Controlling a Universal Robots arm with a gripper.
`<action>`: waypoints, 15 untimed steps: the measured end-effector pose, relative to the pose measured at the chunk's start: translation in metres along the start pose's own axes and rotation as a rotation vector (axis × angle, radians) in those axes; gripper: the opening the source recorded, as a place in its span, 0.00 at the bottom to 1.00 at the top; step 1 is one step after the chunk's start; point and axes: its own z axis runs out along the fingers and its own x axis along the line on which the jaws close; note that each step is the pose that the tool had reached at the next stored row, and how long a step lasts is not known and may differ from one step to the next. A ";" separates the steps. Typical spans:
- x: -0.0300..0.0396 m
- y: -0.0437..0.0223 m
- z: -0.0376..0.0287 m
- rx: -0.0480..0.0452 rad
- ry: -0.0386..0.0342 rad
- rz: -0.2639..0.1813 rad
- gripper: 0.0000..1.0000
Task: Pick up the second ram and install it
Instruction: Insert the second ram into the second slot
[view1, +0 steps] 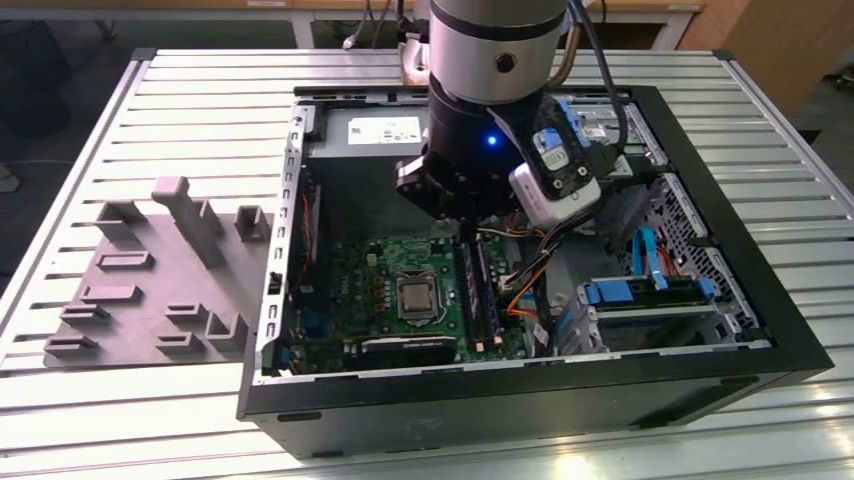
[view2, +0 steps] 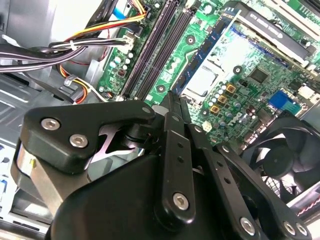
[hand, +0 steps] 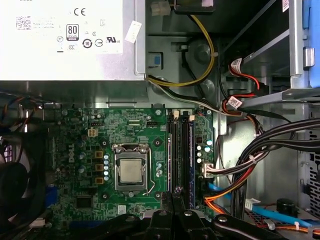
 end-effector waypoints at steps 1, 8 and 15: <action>0.0000 0.0000 0.0004 -0.0004 -0.0001 0.000 0.11; -0.0017 0.0000 0.0034 -0.0022 0.0000 0.000 0.11; -0.0023 -0.0001 0.0078 -0.0035 0.0000 0.001 0.11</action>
